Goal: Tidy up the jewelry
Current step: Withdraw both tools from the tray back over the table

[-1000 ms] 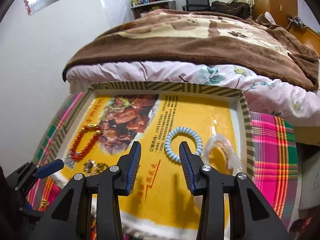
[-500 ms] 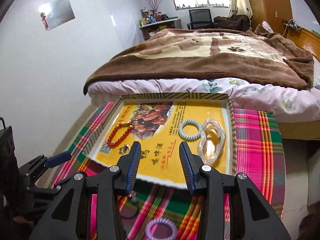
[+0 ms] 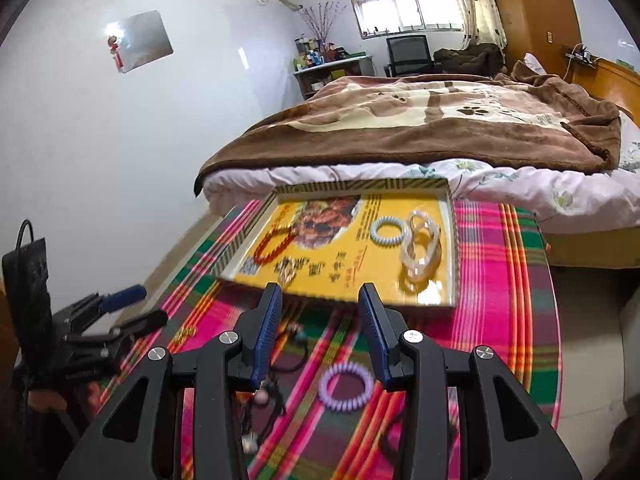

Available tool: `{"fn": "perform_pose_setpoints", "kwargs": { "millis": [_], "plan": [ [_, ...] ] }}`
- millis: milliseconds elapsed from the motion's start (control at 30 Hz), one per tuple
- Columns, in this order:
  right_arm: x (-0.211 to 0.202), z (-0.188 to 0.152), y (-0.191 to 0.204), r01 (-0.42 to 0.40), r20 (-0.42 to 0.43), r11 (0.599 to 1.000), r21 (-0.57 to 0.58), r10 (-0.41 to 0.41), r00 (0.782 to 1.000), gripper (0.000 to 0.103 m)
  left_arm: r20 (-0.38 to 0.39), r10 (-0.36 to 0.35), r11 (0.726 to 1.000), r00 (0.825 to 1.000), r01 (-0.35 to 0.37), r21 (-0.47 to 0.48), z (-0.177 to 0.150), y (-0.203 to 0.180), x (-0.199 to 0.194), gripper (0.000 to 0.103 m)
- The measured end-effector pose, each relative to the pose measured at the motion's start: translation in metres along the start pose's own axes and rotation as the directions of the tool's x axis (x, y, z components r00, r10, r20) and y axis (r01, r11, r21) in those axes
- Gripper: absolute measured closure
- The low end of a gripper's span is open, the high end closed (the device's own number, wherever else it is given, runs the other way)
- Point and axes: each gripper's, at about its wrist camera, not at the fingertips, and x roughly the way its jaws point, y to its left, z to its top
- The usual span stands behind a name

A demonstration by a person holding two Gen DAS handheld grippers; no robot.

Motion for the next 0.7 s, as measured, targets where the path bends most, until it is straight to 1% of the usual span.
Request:
{"fn": "perform_pose_setpoints", "kwargs": {
  "millis": [133, 200, 433, 567, 700],
  "plan": [
    [0.002, -0.026, 0.005, 0.014, -0.042, 1.000, -0.023, -0.015, 0.999, 0.062, -0.003, -0.004, 1.000, 1.000, 0.004, -0.023, -0.015, 0.006, -0.008, 0.028],
    [0.005, -0.041, 0.008, 0.008, -0.067, 1.000, -0.030, -0.010, 0.998, 0.062, -0.008, -0.008, 1.000, 1.000, 0.008, -0.022, -0.023, 0.009, -0.011, 0.028],
    [0.025, -0.087, 0.026, -0.030, -0.159, 0.998, -0.050, 0.021, 0.987, 0.062, -0.026, -0.012, 0.998, 1.000, 0.011, -0.063, -0.051, 0.022, -0.018, 0.028],
    [0.038, -0.104, 0.039, -0.046, -0.201, 0.997, -0.064, 0.033, 0.979, 0.062, -0.037, -0.012, 0.997, 0.999, 0.009, -0.081, -0.065, 0.030, -0.021, 0.028],
    [0.045, -0.112, 0.053, -0.052, -0.214, 0.994, -0.095, 0.030, 0.976, 0.062, -0.042, -0.010, 0.996, 0.999, 0.006, -0.091, -0.072, 0.034, -0.024, 0.028]
  ]
}}
